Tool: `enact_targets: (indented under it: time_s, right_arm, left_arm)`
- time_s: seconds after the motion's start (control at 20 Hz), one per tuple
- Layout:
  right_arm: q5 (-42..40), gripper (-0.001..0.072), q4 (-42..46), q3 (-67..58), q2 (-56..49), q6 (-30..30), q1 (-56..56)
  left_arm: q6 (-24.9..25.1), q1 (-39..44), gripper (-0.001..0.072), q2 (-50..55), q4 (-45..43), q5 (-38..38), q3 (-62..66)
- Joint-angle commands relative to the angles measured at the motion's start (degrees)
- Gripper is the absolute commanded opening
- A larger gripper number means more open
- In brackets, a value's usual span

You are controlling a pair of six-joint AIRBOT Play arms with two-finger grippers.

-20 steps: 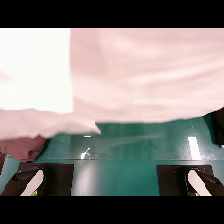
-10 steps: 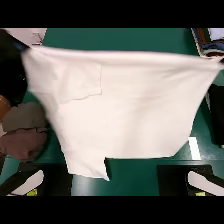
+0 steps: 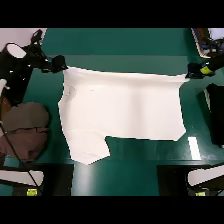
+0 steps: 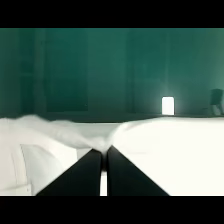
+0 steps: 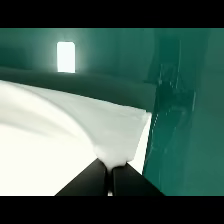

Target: Fold the shirts.

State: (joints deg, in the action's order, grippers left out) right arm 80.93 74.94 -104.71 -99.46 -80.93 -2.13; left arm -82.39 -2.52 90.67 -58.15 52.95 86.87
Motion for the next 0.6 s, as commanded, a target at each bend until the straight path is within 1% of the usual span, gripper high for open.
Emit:
enact_targets:
  time_s: [0.0,0.05,0.1,0.15,0.2,0.25,0.3,0.4,0.5,0.55]
  right_arm:
    - [-1.55,0.0013,0.0,-4.17,-4.57,0.0,0.94]
    - [-0.39,0.0014,0.28,-4.11,-4.26,0.02,1.05]
    - [1.57,0.0013,0.31,-4.07,-3.98,0.02,1.03]
    - [2.71,0.0013,0.31,-3.02,-3.3,0.0,0.9]
    - [2.56,0.0013,0.31,-0.33,-1.92,0.0,0.87]
    - [1.99,0.0013,0.24,2.89,-0.44,-0.02,0.87]
    - [0.94,0.0013,0.22,6.97,1.49,-0.02,0.87]
    - [-3.3,0.0014,0.07,14.75,4.92,-0.02,1.25]
    - [-6.97,0.0022,-0.44,20.13,7.13,-0.09,1.7]
    - [-7.5,0.0187,-2.01,21.84,7.72,-0.07,1.7]
  left_arm:
    - [0.42,0.31,0.0027,3.93,-0.17,-0.66,2.58]
    - [0.35,-0.07,0.0026,3.89,-0.66,4.22,3.26]
    - [0.31,-0.48,0.0025,3.54,-1.95,11.02,3.56]
    - [0.07,-0.44,0.0025,3.37,-5.18,16.0,3.5]
    - [-0.33,-0.02,0.0025,2.93,-8.96,19.17,2.64]
    - [-0.5,0.13,0.0025,2.03,-11.89,19.61,0.81]
    - [-0.79,0.42,0.0025,0.94,-12.81,18.49,-1.77]
    - [-0.79,0.42,0.0027,-0.44,-12.09,15.93,-6.4]
    - [-1.25,0.42,0.003,-0.44,-11.74,16.04,-10.08]
    - [-2.05,0.39,0.0175,-0.44,-11.74,15.98,-11.47]
